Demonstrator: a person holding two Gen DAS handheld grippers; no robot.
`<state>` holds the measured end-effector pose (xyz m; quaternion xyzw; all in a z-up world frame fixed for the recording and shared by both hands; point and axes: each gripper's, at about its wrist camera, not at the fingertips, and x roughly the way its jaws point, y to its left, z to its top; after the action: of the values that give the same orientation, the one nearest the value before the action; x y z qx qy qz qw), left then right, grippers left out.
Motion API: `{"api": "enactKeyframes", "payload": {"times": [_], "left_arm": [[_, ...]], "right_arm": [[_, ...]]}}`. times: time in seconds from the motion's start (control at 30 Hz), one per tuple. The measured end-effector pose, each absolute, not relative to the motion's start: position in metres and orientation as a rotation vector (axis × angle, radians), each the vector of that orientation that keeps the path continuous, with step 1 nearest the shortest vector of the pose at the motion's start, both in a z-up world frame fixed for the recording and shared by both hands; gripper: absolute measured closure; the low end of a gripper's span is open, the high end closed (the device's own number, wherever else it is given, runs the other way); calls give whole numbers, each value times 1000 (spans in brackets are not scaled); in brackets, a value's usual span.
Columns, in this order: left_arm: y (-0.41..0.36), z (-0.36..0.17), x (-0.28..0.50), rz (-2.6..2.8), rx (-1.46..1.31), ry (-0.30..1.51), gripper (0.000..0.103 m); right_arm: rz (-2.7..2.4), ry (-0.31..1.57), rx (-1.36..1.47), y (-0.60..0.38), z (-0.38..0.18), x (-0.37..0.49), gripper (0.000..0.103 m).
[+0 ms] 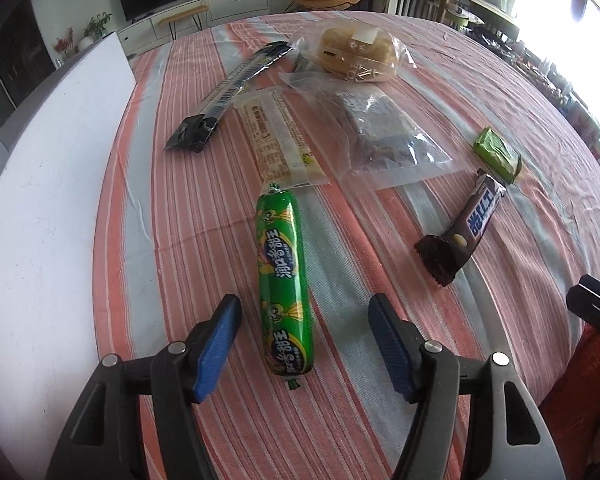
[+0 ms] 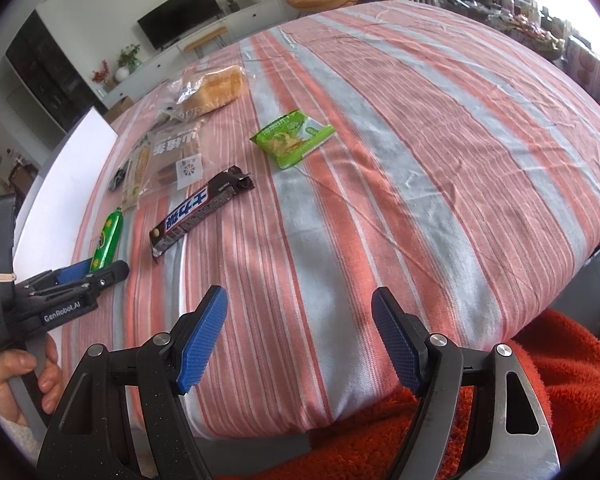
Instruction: Organize snacks
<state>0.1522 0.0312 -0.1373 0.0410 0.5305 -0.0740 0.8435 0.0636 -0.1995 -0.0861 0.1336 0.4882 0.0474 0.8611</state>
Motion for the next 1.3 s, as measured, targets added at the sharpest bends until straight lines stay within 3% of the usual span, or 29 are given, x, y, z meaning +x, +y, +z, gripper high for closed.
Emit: {"api": "enactKeyframes", "payload": {"times": [0.27, 0.63, 0.7, 0.77, 1.03, 1.1, 1.3], "left_arm": [[36, -138, 146, -154, 88, 1140, 22], [54, -129, 138, -159, 98, 1174, 23], [53, -130, 134, -158, 138, 1171, 37], [50, -133, 130, -169, 179, 1168, 44], [46, -121, 149, -199, 92, 1117, 45], [42, -125, 154, -178, 101, 1121, 80], [53, -125, 147, -188, -34, 1079, 81]], "right_arm": [[103, 1027, 284, -200, -87, 64, 25], [129, 1026, 431, -219, -93, 65, 25], [124, 1029, 418, -217, -92, 65, 25], [118, 1032, 397, -214, -91, 66, 25], [103, 1035, 403, -216, -90, 68, 25], [106, 1058, 393, -210, -85, 75, 24], [253, 1227, 429, -148, -89, 129, 25]]}}
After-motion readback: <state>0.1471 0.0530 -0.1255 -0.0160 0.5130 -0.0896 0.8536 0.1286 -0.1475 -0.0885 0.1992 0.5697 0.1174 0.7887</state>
